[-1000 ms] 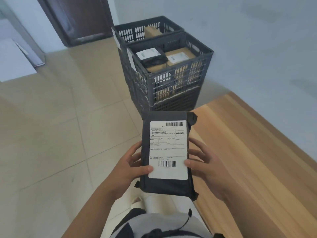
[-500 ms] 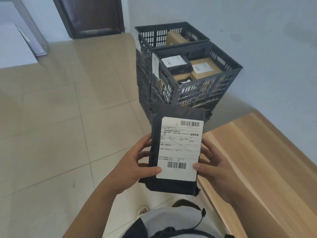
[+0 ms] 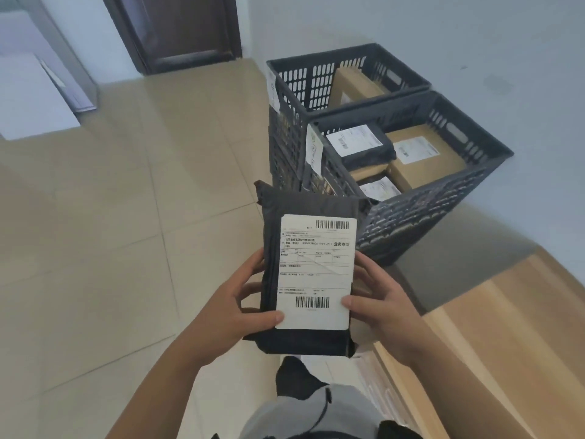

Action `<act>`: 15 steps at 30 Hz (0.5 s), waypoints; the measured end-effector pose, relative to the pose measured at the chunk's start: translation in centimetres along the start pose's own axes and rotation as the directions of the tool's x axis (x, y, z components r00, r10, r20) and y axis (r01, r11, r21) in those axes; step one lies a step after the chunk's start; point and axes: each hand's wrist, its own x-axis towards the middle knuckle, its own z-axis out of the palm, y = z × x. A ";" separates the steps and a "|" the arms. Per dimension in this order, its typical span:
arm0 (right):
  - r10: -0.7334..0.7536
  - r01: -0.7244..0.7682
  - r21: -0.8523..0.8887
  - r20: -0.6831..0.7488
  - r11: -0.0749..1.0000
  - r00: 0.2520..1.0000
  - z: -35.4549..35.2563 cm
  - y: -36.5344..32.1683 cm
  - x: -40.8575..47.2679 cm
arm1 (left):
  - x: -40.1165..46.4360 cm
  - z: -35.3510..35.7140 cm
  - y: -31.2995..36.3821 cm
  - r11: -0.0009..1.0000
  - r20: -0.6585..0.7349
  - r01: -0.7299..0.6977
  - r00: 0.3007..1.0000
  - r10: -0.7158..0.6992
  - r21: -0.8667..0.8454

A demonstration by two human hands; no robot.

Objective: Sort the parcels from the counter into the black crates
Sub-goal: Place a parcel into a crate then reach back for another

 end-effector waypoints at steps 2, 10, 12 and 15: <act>0.019 -0.019 0.019 0.012 1.000 1.000 0.6 -1.6 3.7 | 2.8 -2.3 1.7 1.000 -0.002 0.012 1.000 -0.012 0.016; 0.029 -0.032 0.046 0.062 0.998 0.998 2.0 -6.9 16.2 | 12.1 -8.6 4.8 0.998 -0.110 0.056 0.992 -0.059 -0.033; 0.048 -0.050 0.047 0.037 0.998 0.998 2.5 -7.9 18.4 | 14.1 -9.9 5.0 0.995 -0.115 0.072 0.990 -0.079 -0.064; 0.080 -0.078 0.069 -0.020 0.995 0.997 2.9 -9.4 21.4 | 18.1 -12.0 5.5 0.989 -0.063 0.103 0.992 -0.110 -0.107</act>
